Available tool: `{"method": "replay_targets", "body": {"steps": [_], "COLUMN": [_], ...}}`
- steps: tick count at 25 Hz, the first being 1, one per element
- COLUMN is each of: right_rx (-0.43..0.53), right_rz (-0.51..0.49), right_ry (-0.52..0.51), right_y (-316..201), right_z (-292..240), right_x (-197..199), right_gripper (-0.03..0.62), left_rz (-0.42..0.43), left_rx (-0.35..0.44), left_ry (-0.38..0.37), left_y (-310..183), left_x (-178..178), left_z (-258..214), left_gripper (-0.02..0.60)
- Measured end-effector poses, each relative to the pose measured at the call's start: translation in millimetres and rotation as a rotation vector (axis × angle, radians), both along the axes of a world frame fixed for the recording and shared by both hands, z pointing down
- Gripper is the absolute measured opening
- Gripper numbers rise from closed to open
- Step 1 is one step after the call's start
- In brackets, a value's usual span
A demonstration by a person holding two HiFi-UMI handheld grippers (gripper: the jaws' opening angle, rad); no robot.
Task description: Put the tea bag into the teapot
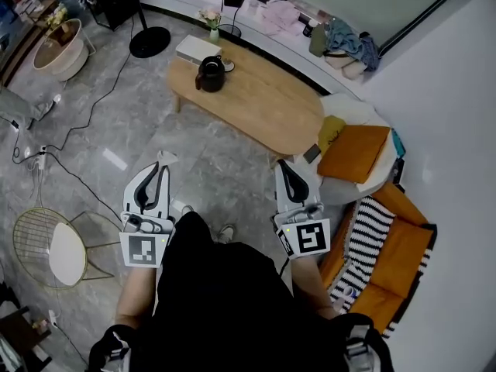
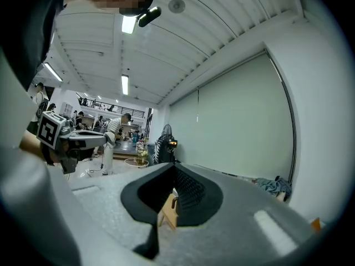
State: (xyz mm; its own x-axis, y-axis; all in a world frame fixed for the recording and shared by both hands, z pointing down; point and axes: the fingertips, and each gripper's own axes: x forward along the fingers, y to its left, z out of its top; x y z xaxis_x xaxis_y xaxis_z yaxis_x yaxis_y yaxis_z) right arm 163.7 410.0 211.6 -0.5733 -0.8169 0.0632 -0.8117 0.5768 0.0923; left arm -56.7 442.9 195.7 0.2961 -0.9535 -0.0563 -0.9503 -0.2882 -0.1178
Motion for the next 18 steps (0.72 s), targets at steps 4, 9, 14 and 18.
{"method": "replay_targets", "body": {"steps": [4,9,14,18], "right_rx": [-0.020,-0.029,-0.085,-0.112], "right_rz": [0.002,0.004,0.018,0.004], "right_ry": [0.001,0.005,0.020,0.038], "right_y": [-6.0,-36.0,-90.5,-150.6], "right_z": [7.9,16.4,31.9,35.0], "right_x": [6.9,-2.3,-30.6,-65.8], "right_gripper": [0.005,0.005,0.005,0.005], "left_rz": [0.002,0.024,0.027,0.044], "left_rx": [-0.001,-0.024,-0.060,-0.074], "left_ry": [0.010,0.019,0.043,0.056], "left_y": [-10.6,-42.4,-100.9,-163.4], "left_x": [5.6,1.7,-30.1,-59.0], "left_z": [1.9,18.4,33.5,40.3], "left_gripper": [0.029,0.029,0.029,0.029]}}
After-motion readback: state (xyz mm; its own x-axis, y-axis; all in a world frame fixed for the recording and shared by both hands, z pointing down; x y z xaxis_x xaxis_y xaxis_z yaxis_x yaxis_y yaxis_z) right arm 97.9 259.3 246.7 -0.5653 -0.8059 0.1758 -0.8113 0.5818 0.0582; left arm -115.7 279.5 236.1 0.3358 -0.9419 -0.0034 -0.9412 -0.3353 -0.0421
